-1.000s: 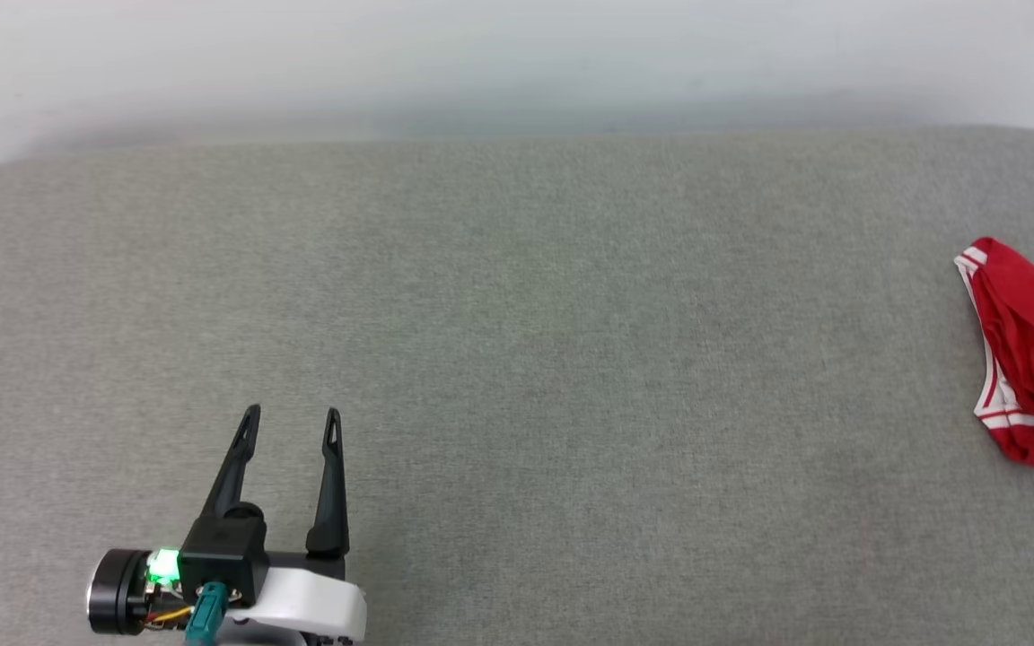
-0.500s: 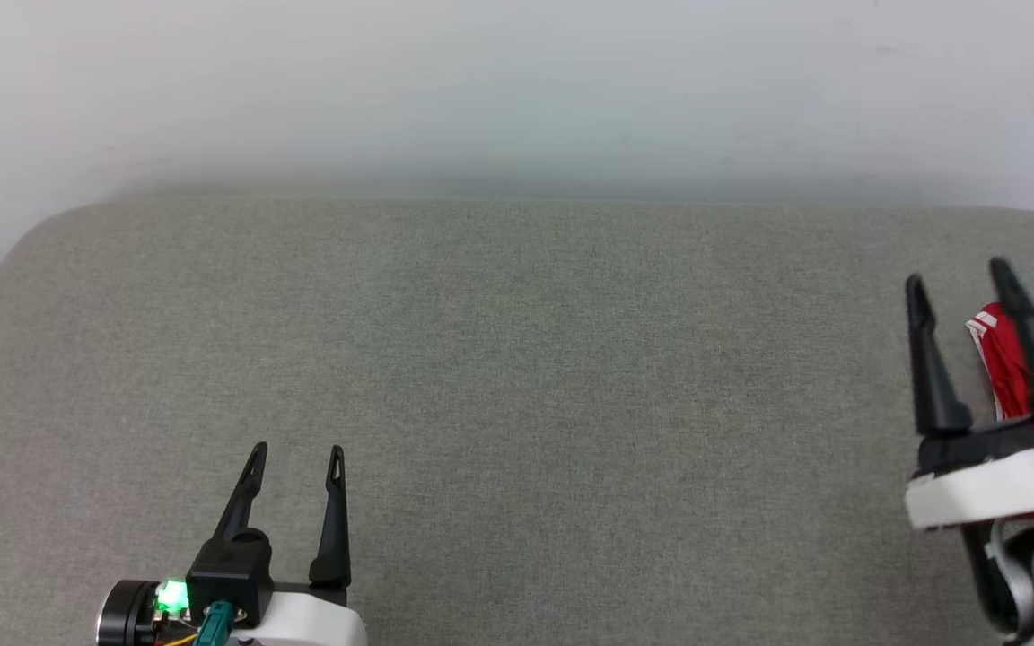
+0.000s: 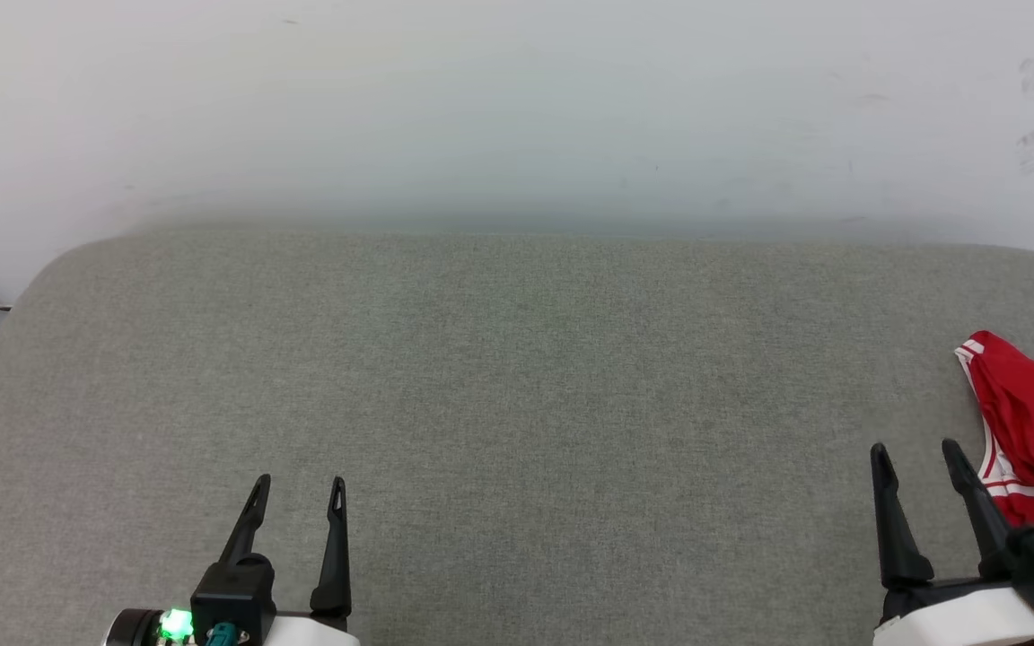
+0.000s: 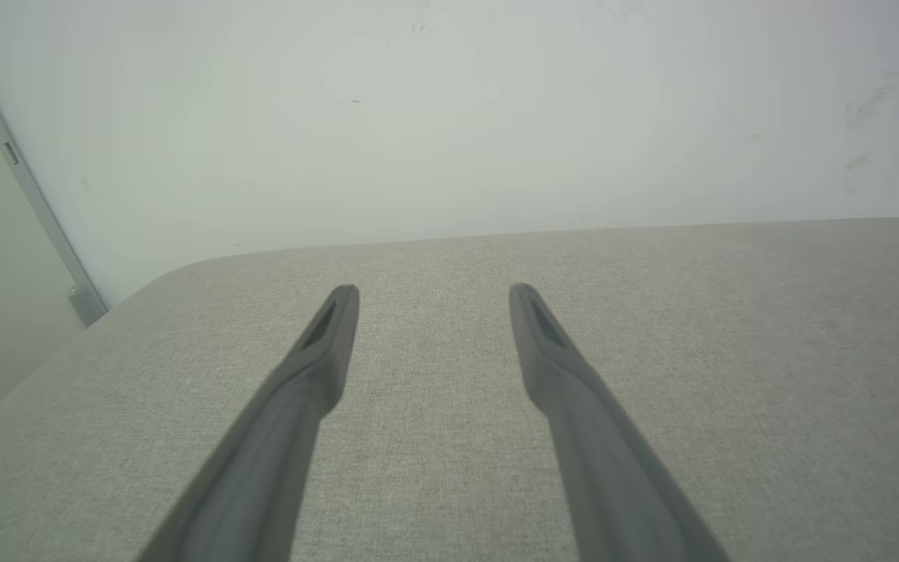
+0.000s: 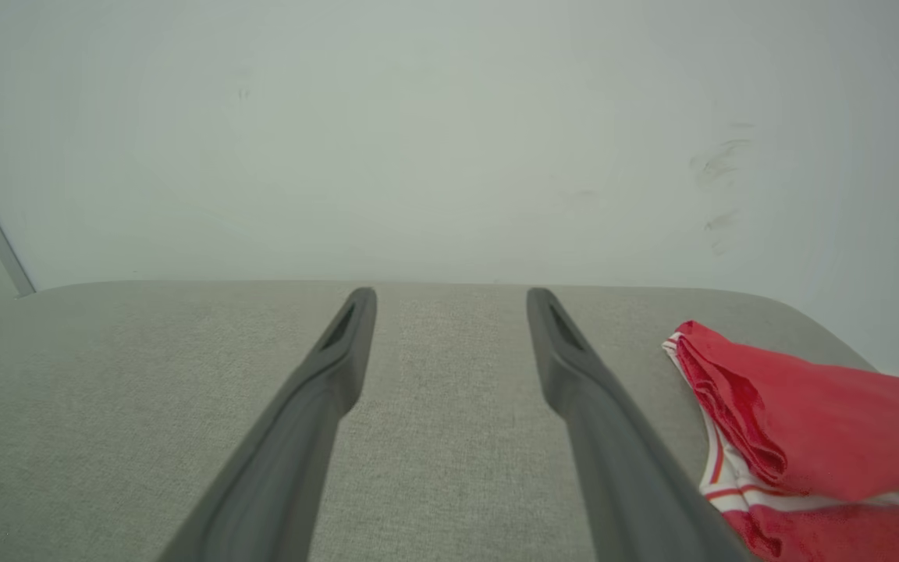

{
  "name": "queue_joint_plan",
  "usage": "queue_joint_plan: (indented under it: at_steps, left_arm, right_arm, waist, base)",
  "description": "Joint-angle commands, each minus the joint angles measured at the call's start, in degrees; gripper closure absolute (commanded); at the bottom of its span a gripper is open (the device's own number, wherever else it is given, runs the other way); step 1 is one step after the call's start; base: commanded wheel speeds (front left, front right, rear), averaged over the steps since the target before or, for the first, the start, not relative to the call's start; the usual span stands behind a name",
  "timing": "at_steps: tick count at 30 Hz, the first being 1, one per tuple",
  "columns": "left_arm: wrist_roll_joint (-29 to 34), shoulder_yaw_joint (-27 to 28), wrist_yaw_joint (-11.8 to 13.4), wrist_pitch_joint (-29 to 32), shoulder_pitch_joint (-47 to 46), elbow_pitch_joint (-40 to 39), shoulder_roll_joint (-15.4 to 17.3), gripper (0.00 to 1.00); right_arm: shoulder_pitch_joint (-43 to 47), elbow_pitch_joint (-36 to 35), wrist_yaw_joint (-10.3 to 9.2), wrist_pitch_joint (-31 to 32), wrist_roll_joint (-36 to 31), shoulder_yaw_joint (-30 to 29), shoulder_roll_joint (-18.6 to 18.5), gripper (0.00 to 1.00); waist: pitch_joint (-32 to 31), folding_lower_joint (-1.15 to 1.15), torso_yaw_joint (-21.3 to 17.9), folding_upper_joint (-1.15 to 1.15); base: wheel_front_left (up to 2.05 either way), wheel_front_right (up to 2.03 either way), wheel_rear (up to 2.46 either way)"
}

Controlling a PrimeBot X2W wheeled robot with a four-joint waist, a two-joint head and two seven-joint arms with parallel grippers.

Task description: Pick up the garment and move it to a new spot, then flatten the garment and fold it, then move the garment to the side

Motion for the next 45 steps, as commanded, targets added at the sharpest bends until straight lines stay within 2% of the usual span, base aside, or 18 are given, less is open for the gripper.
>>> queue_joint_plan:
  at_steps: [1,8,25,26,30,45]
  left_arm:
    - [-0.01,0.10,-0.13,-0.12,0.69,0.03,0.07,0.00]
    - [-0.09,0.08,-0.59,-0.12,1.08,0.37,-0.09,0.00]
    - [-0.59,0.43,-1.79,-0.12,1.64,0.83,-0.63,0.00]
    - [-0.52,0.25,-1.82,0.00,1.22,0.90,-0.55,1.00]
    - [-1.51,0.31,-1.96,0.44,1.57,2.80,-0.62,1.00]
    - [-19.09,2.71,-3.77,4.70,-1.03,4.03,-1.00,1.00]
  right_arm:
    - [0.76,-0.02,-0.09,-0.29,0.31,0.01,0.40,0.00]
    - [3.70,-1.41,-0.08,-0.51,0.47,0.27,1.87,0.00]
    - [6.87,-4.55,-0.08,-0.63,-3.42,-0.26,2.87,0.00]
    - [6.22,-4.20,-0.01,-0.35,-2.84,-0.14,2.62,1.00]
    - [6.59,-2.40,0.01,-0.02,-1.74,0.11,2.65,1.00]
    - [3.36,-0.16,0.00,3.77,15.71,0.03,2.30,1.00]
  waist:
    - [-0.11,0.01,-0.16,0.00]
    - [-0.48,0.01,-0.39,0.00]
    - [-0.78,0.01,0.02,0.00]
    - [-0.78,0.01,0.02,0.00]
    - [-0.77,0.01,0.01,0.00]
    - [-0.49,0.01,-0.32,0.00]
  base:
    - [0.00,0.00,0.00]
    - [0.00,0.00,0.00]
    - [0.00,0.00,0.00]
    - [0.00,0.00,0.00]
    - [0.00,0.00,0.00]
    - [0.00,0.00,0.00]
